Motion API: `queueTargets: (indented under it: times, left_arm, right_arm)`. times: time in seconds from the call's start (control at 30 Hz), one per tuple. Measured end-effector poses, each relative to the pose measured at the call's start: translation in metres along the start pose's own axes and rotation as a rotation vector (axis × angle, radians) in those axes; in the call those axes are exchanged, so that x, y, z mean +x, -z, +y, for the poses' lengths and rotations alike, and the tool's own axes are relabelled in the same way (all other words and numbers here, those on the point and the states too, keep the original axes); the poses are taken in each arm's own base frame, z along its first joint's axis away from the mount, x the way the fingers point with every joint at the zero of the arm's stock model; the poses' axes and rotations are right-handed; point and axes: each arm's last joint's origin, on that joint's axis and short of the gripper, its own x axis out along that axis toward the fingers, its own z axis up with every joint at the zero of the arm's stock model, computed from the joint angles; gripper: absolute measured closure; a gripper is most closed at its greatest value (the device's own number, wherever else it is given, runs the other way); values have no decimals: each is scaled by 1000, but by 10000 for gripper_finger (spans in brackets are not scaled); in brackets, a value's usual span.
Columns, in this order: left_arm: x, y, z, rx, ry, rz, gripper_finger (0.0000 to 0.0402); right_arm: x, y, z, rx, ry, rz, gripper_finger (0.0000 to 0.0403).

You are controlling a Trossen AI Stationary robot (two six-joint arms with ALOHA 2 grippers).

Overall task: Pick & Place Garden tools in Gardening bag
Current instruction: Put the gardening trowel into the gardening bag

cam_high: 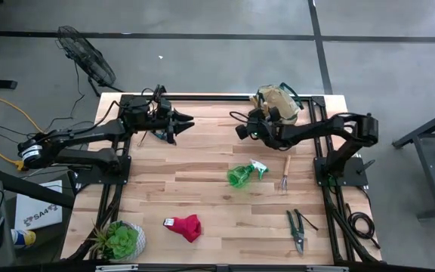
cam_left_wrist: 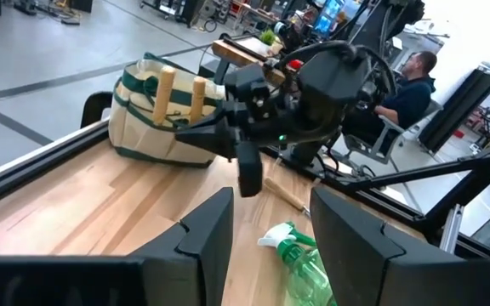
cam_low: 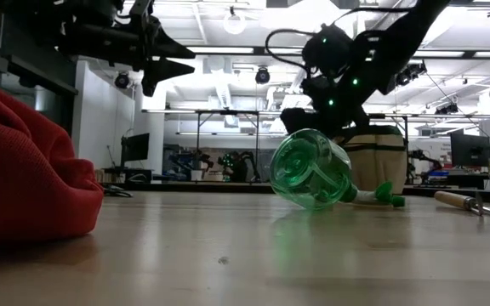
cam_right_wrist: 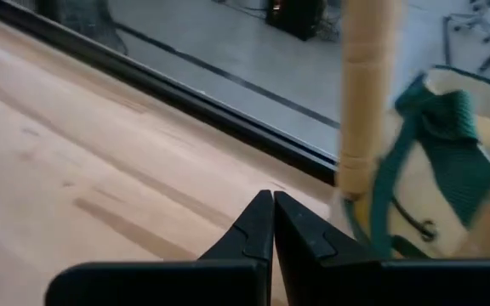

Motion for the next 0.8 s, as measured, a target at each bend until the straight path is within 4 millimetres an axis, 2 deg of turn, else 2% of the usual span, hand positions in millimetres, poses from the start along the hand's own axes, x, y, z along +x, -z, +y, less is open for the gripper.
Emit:
queueTargets:
  times: [0.3, 0.57, 0.8]
  left_arm:
    - [0, 0, 0, -20, -1, 1, 247]
    - [0, 0, 0, -21, -1, 1, 247]
    - [0, 0, 0, -27, 2, 2, 247]
  right_arm:
    - [2, 1, -4, 97, 174, -71, 399]
    - [-1, 0, -2, 133, 177, -93, 399]
    - [-18, -8, 3, 144, 51, -83, 400]
